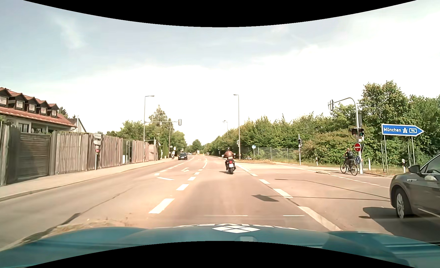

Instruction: Follow the waypoints while adhering to traffic rules and regulations

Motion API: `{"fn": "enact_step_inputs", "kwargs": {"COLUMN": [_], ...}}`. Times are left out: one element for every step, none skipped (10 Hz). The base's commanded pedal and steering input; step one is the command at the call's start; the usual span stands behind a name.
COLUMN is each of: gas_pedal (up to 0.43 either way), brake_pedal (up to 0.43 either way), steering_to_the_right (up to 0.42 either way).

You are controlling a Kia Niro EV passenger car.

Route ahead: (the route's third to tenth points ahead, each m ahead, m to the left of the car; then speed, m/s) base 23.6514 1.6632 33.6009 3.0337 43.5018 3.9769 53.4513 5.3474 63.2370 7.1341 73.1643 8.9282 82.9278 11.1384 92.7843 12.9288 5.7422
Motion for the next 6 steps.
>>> {"fn": "enact_step_inputs", "kwargs": {"gas_pedal": [0.441,0.441,0.441,0.441,0.441,0.441], "brake_pedal": [0.0,0.0,0.0,0.0,0.0,0.0], "steering_to_the_right": [0.0,-0.004,-0.006,-0.006,-0.006,-0.01]}}
